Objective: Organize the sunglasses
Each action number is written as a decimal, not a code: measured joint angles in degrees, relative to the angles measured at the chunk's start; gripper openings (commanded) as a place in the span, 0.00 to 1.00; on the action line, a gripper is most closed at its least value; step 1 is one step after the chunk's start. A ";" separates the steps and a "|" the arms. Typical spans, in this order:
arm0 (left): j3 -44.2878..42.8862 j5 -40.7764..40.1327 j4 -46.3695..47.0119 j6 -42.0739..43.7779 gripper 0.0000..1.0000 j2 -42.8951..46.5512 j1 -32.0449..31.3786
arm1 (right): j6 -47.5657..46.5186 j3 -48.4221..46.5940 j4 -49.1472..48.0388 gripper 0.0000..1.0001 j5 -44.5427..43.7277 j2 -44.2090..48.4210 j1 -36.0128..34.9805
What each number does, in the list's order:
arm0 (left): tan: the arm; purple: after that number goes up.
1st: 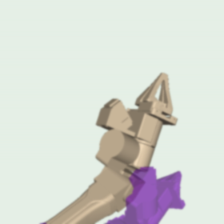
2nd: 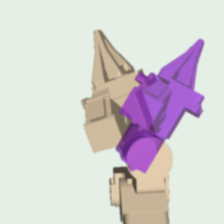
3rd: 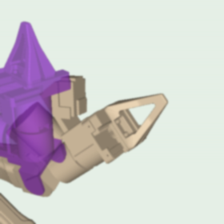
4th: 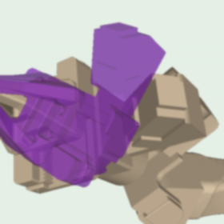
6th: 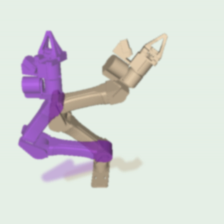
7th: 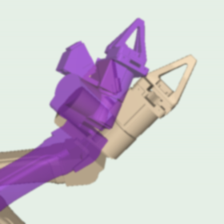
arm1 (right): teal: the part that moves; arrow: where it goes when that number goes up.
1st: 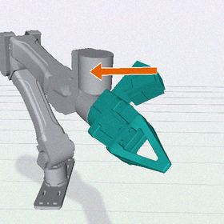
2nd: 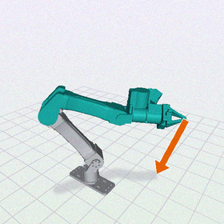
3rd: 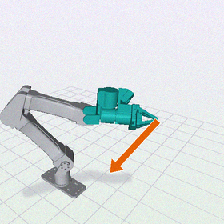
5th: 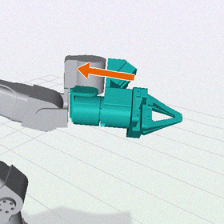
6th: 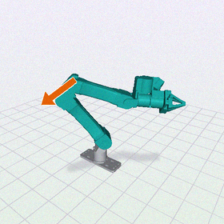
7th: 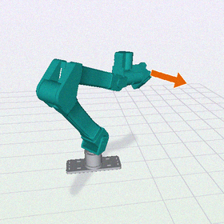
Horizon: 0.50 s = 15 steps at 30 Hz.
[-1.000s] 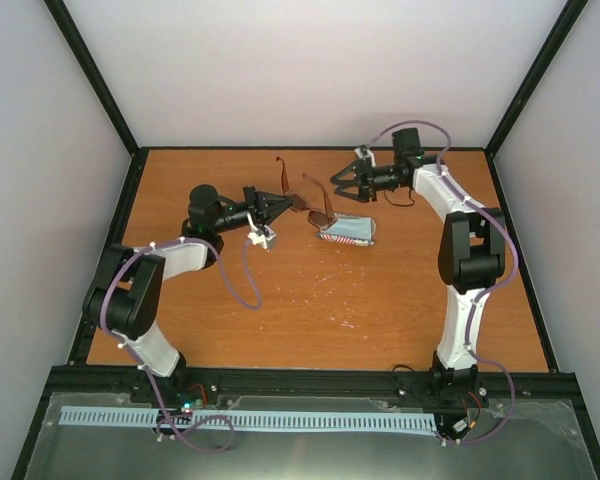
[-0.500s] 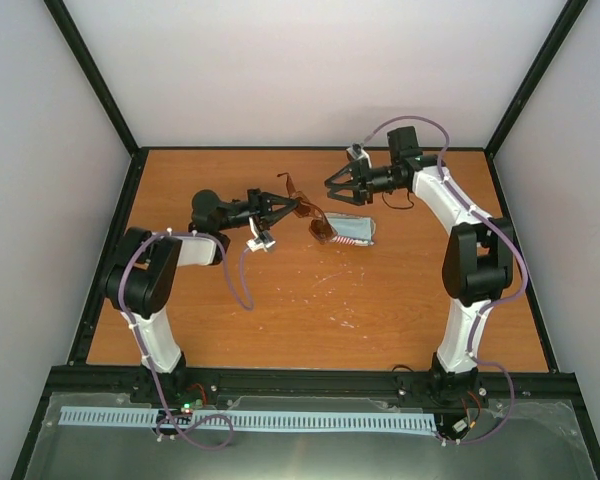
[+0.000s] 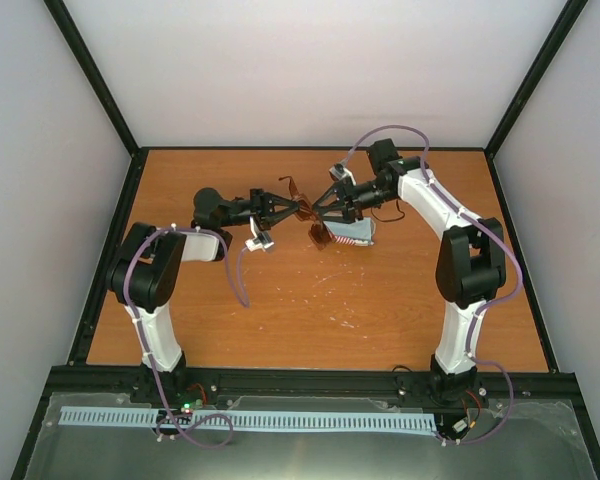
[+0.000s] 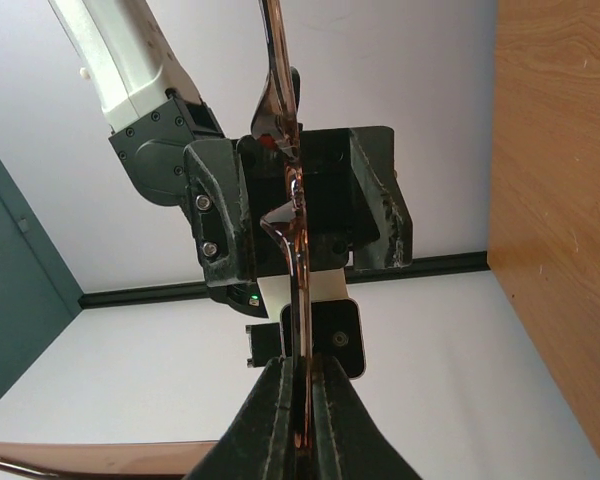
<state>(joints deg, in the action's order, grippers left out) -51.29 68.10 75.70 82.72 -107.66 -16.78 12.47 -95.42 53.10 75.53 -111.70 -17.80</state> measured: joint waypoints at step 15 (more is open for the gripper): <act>-2.58 2.32 1.01 -0.70 0.01 -3.04 0.09 | -2.23 0.00 2.84 0.31 -0.09 0.00 -2.73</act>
<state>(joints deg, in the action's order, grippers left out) -53.87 70.41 76.71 82.02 -110.69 -16.69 10.24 -95.42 55.94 75.44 -111.70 -20.53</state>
